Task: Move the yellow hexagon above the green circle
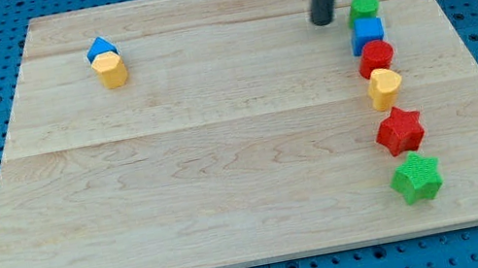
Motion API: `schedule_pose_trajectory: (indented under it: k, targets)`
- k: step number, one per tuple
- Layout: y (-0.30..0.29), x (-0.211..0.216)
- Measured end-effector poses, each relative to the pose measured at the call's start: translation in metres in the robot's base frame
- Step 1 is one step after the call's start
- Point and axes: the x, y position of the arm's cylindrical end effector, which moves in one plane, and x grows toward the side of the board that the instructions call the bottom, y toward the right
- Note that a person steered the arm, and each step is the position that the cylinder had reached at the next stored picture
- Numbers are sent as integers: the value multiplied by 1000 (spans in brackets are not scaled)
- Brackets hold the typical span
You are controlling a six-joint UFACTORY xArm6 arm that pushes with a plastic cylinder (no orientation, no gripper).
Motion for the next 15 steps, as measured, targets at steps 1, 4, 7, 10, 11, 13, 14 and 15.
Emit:
schedule_pose_trajectory:
  k: [1, 4, 7, 10, 11, 13, 14, 15]
  targets:
    - [-71, 55]
    - [-278, 71]
    - [-241, 5]
    - [-86, 4]
    - [-69, -20]
    - [-73, -60]
    - [-53, -67]
    - [-14, -67]
